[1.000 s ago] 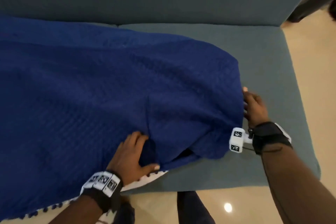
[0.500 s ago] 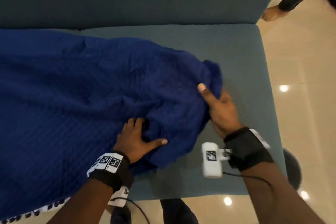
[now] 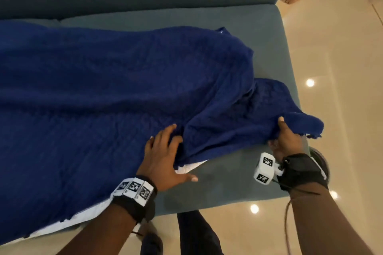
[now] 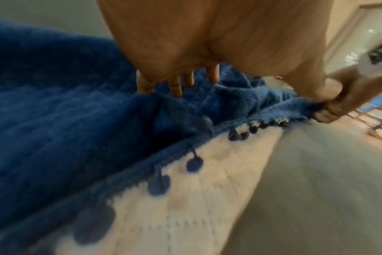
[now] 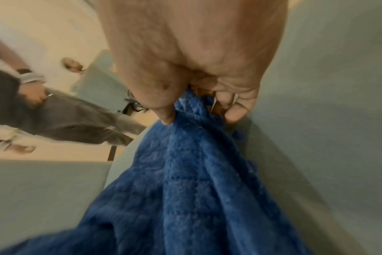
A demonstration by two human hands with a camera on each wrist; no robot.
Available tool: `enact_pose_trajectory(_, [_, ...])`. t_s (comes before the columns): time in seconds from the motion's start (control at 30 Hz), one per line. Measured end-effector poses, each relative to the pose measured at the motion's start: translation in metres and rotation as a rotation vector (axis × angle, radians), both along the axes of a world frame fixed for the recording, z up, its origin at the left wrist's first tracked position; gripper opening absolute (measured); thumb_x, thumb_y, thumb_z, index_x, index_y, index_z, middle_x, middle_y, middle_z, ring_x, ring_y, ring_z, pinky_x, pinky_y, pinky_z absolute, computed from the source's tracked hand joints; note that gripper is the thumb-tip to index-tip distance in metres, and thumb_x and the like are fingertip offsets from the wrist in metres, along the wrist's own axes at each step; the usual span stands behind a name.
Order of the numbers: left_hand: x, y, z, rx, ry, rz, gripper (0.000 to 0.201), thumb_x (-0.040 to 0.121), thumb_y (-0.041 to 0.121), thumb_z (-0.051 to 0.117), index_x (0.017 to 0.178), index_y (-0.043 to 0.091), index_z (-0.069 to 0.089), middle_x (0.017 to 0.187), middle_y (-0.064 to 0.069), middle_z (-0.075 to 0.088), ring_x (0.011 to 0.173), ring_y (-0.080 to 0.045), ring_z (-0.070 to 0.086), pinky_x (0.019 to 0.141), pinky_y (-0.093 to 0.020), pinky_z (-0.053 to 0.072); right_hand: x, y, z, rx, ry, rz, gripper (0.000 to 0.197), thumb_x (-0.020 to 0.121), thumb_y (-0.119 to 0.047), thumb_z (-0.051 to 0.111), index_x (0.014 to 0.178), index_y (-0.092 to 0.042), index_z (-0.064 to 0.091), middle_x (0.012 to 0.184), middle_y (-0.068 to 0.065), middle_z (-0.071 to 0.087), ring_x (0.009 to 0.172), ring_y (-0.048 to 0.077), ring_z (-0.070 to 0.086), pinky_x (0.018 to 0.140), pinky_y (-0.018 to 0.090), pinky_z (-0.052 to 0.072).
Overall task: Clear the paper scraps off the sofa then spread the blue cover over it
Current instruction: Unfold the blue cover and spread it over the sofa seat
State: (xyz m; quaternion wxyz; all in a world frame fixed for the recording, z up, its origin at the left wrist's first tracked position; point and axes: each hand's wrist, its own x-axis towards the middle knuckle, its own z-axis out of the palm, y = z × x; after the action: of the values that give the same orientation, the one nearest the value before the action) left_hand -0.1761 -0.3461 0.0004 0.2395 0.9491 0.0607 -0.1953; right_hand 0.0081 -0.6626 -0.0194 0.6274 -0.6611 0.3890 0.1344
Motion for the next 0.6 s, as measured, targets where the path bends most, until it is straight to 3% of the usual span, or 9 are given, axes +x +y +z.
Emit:
enact_pose_trajectory(0.07, [-0.01,-0.01,-0.01,0.101,0.044,-0.109,0.06,0.064,0.065,0.076,0.111,0.032,0.059,0.164,-0.006,0.023,0.15,-0.03,0.026,0.112,-0.067,0.031,-0.014,-0.006,0.012,0.061,0.034,-0.046,0.071,0.083,-0.065,0.074,0.142,-0.027,0.056,0.127,0.0,0.07,0.096,0.03,0.07,0.064,0.035,0.058])
enact_pose_trajectory(0.17, [-0.027,-0.021,-0.016,0.086,0.036,-0.12,0.016,0.074,0.045,0.074,0.08,0.032,0.066,0.163,-0.007,0.029,0.152,-0.031,0.025,0.111,-0.067,0.031,-0.047,-0.036,0.037,-0.055,0.041,-0.127,0.025,0.103,-0.052,0.056,0.117,-0.032,0.064,0.109,-0.007,0.072,0.096,0.023,0.069,0.077,0.042,0.057])
enact_pose_trajectory(0.27, [-0.05,-0.04,-0.011,-0.006,0.001,-0.281,0.022,0.078,0.048,0.06,0.067,0.029,0.064,0.17,-0.003,0.014,0.157,-0.026,0.015,0.116,-0.066,0.02,-0.108,-0.09,0.03,-0.09,0.088,-0.226,0.034,0.091,-0.059,0.068,0.114,-0.034,0.065,0.124,-0.005,0.071,0.11,0.024,0.069,0.094,0.046,0.055])
enact_pose_trajectory(0.33, [-0.068,-0.05,-0.008,-0.055,0.099,-0.351,0.028,0.082,0.052,0.052,0.065,0.03,0.057,0.171,0.004,-0.01,0.158,-0.019,-0.006,0.12,-0.065,0.003,-0.145,-0.125,0.011,-0.177,0.266,-0.217,0.056,0.092,-0.06,0.067,0.132,-0.021,0.06,0.132,0.007,0.066,0.11,0.029,0.068,0.098,0.048,0.053])
enact_pose_trajectory(0.4, [-0.083,-0.051,-0.01,-0.065,0.179,-0.347,0.034,0.083,0.056,0.049,0.063,0.029,0.054,0.168,0.011,-0.024,0.155,-0.014,-0.021,0.12,-0.063,-0.005,-0.179,-0.157,-0.006,-0.311,0.445,-0.096,0.059,0.097,-0.05,0.066,0.137,-0.007,0.057,0.131,0.02,0.063,0.105,0.037,0.066,0.102,0.053,0.051])
enact_pose_trajectory(0.47, [-0.089,-0.048,-0.011,-0.049,0.17,-0.339,0.04,0.08,0.064,0.051,0.063,0.028,0.056,0.167,0.013,-0.026,0.155,-0.013,-0.022,0.12,-0.063,-0.007,-0.191,-0.172,-0.014,-0.521,0.586,0.012,0.085,0.082,-0.065,0.075,0.129,0.002,0.055,0.136,0.028,0.059,0.114,0.049,0.062,0.105,0.062,0.05])
enact_pose_trajectory(0.5, [-0.09,-0.05,-0.011,-0.061,0.183,-0.328,0.045,0.08,0.071,0.052,0.066,0.028,0.057,0.167,0.014,-0.025,0.154,-0.012,-0.023,0.12,-0.062,-0.01,-0.183,-0.17,-0.012,-0.605,0.607,-0.018,0.102,0.072,-0.073,0.078,0.136,0.001,0.048,0.143,0.028,0.055,0.12,0.051,0.06,0.105,0.063,0.05])
enact_pose_trajectory(0.57, [-0.088,-0.051,-0.006,-0.122,0.195,-0.251,0.053,0.079,0.082,0.049,0.074,0.029,0.056,0.169,0.018,-0.013,0.155,-0.007,-0.015,0.121,-0.057,-0.01,-0.152,-0.148,0.0,-0.721,0.485,-0.05,0.097,0.077,-0.062,0.078,0.146,-0.005,0.041,0.146,0.026,0.053,0.125,0.049,0.058,0.105,0.06,0.05])
enact_pose_trajectory(0.6, [-0.083,-0.049,-0.004,-0.16,0.167,-0.199,0.052,0.081,0.082,0.048,0.077,0.03,0.054,0.168,0.019,0.001,0.156,-0.005,-0.003,0.121,-0.056,-0.005,-0.13,-0.13,0.009,-0.811,0.402,0.013,0.09,0.077,-0.062,0.071,0.143,-0.004,0.048,0.14,0.026,0.058,0.122,0.048,0.06,0.103,0.059,0.051])
